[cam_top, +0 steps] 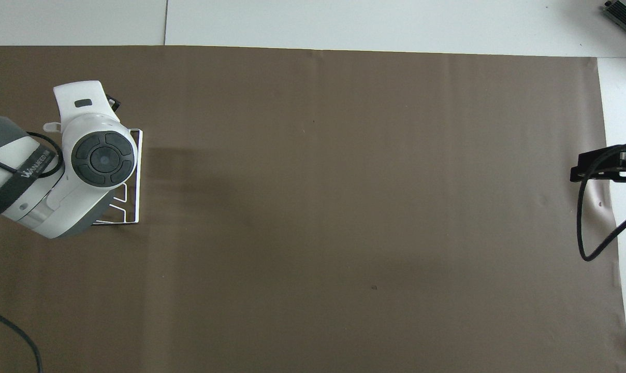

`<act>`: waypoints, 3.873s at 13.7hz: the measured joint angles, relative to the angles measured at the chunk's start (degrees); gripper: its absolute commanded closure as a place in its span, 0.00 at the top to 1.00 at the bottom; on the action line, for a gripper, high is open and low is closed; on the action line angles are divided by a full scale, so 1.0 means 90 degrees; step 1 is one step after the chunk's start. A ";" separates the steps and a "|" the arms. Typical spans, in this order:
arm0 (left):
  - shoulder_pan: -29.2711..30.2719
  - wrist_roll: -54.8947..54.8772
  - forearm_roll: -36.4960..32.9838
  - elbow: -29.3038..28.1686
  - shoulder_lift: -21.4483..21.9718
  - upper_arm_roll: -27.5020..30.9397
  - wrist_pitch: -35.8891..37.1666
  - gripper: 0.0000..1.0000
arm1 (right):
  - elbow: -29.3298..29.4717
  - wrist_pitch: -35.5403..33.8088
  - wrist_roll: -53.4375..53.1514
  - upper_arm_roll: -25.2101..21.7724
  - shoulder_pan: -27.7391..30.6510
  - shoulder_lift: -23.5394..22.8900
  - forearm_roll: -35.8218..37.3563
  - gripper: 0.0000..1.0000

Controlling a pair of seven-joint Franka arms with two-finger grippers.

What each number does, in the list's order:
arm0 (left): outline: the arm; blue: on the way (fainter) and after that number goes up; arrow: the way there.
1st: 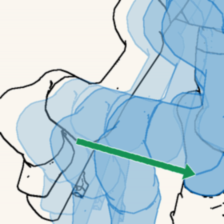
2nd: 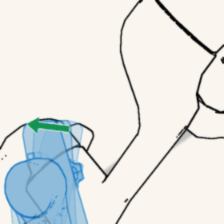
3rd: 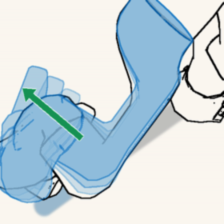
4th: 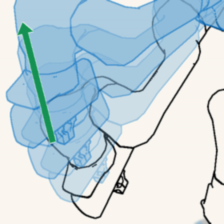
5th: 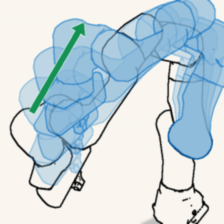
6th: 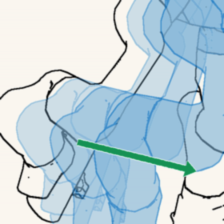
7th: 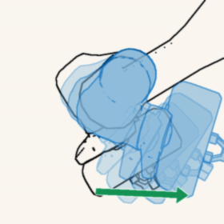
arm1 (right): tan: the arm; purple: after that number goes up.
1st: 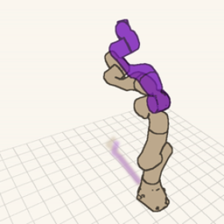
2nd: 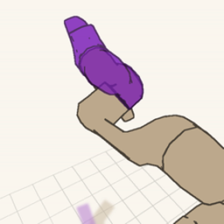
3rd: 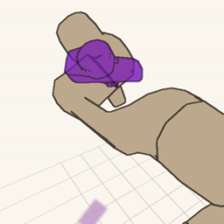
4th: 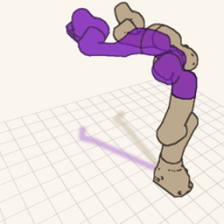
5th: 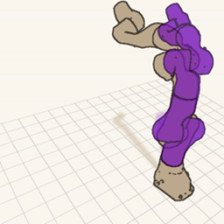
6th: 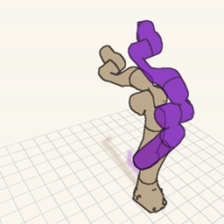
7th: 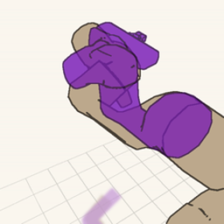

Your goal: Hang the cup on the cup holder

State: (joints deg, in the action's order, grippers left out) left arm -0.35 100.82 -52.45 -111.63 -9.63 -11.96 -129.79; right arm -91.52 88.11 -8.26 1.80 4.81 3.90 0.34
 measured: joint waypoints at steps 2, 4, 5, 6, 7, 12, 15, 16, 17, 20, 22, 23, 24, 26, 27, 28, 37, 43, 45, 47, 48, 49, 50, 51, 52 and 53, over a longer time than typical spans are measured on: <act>-0.0008 0.0000 -0.0003 -0.0002 0.0000 0.0000 0.0000 0.52 | -0.0065 0.0051 0.0189 0.0007 0.0000 0.0021 0.0101 1.00; -0.0009 0.0000 -0.0005 -0.0003 0.0000 0.0000 0.0000 0.53 | -0.0149 0.0100 0.0213 0.0007 0.0000 0.0021 0.0105 1.00; -0.0009 0.0000 -0.0005 -0.0003 0.0000 0.0000 0.0000 0.53 | -0.0173 0.0101 0.0213 0.0007 0.0002 0.0019 0.0105 1.00; -0.0009 0.0000 -0.0006 -0.0003 0.0000 0.0000 0.0000 0.54 | -0.0184 0.0101 0.0213 0.0002 0.0007 0.0015 0.0105 1.00; -0.0009 0.0000 -0.0006 -0.0003 0.0000 0.0000 0.0000 0.54 | -0.0192 0.0101 0.0213 -0.0004 0.0008 0.0014 0.0105 1.00; -0.0009 0.0001 -0.0007 -0.0003 0.0000 0.0000 0.0000 0.66 | -0.0206 0.0101 0.0203 -0.0008 0.0009 0.0014 0.0105 1.00; -0.0010 0.0001 -0.0008 -0.0003 0.0000 0.0000 0.0000 0.70 | -0.0206 0.0101 0.0202 -0.0010 0.0013 0.0014 0.0105 1.00; -0.0010 0.0001 -0.0008 -0.0003 0.0000 -0.0001 0.0000 0.77 | -0.0206 0.0101 0.0202 -0.0012 0.0014 0.0014 0.0105 1.00; -0.0010 0.0001 -0.0008 -0.0003 0.0000 -0.0002 0.0000 0.82 | -0.0206 0.0101 0.0202 -0.0015 0.0021 0.0014 0.0105 1.00; -0.0012 0.0001 -0.0009 -0.0003 0.0000 -0.0003 0.0000 0.84 | -0.0207 0.0146 0.0292 -0.0029 0.0167 0.0014 0.0105 1.00; -0.0012 0.0000 -0.0010 -0.0003 0.0001 -0.0003 0.0000 0.84 | -0.0214 0.0286 0.0360 -0.0124 0.0148 -0.0012 0.0105 1.00; -0.0012 0.0000 -0.0010 -0.0003 0.0001 -0.0003 0.0000 0.88 | -0.0216 0.0319 0.0365 -0.0184 0.0114 -0.0040 0.0105 1.00; -0.0012 -0.0001 -0.0010 -0.0002 0.0001 -0.0004 0.0000 0.90 | -0.0216 0.0333 0.0373 -0.0227 0.0090 -0.0068 0.0105 1.00; -0.0015 -0.0067 -0.0016 0.0026 0.0006 -0.0017 0.0000 1.00 | -0.0216 0.0333 0.0419 -0.0259 0.0085 -0.0091 0.0105 1.00; -0.0016 -0.0147 -0.0016 0.0048 0.0018 -0.0030 0.0000 1.00 | -0.0216 0.0333 0.0436 -0.0260 0.0076 -0.0088 0.0105 1.00; -0.0021 -0.0239 -0.0016 0.0065 0.0037 -0.0045 0.0001 1.00 | -0.0215 0.0333 0.0437 -0.0260 0.0049 -0.0084 0.0105 1.00; -0.0418 -0.3119 0.2990 0.0592 0.1050 -0.0056 0.0685 1.00 | 0.0087 0.0181 0.0437 -0.0268 -0.0080 -0.0294 0.0105 1.00; -0.0059 -0.8057 0.4997 0.1259 0.1577 0.0118 0.2411 1.00 | 0.0288 0.0161 0.0437 -0.0262 -0.0086 -0.0500 0.0102 1.00; 0.0209 -0.9368 0.5514 0.1762 0.1560 0.0131 0.3057 1.00 | 0.0308 0.0137 0.0436 -0.0296 -0.0192 -0.0498 0.0101 1.00; 0.0484 -1.0463 0.5805 0.2134 0.1504 0.0140 0.3689 1.00 | 0.0309 0.0092 0.0419 -0.0436 -0.0358 -0.0498 0.0101 1.00; 0.0559 -1.0932 0.5843 0.2293 0.1463 0.0147 0.3994 1.00 | 0.0309 0.0088 0.0419 -0.0477 -0.0356 -0.0498 0.0101 1.00; 0.0588 -1.1258 0.5848 0.2428 0.1423 0.0147 0.4220 1.00 | 0.0309 0.0088 0.0419 -0.0511 -0.0355 -0.0498 0.0101 1.00; 0.0596 -1.1462 0.5848 0.2540 0.1385 0.0149 0.4385 1.00 | 0.0309 0.0087 0.0419 -0.0523 -0.0355 -0.0499 0.0101 1.00; 0.0603 -1.1563 0.5848 0.2607 0.1358 0.0152 0.4484 1.00 | 0.0309 0.0084 0.0419 -0.0522 -0.0356 -0.0499 0.0101 1.00; 0.0608 -1.1607 0.5848 0.2643 0.1347 0.0154 0.4574 1.00 | 0.0309 0.0079 0.0419 -0.0522 -0.0355 -0.0499 0.0101 1.00; 0.0610 -1.1629 0.5848 0.2661 0.1342 0.0154 0.4714 1.00 | 0.0309 0.0076 0.0419 -0.0522 -0.0355 -0.0499 0.0101 1.00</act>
State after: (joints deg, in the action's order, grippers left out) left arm 5.14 -3.84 0.19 -87.67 2.45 -10.58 -87.36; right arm -88.74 88.80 -4.49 -2.90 1.61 -0.59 1.25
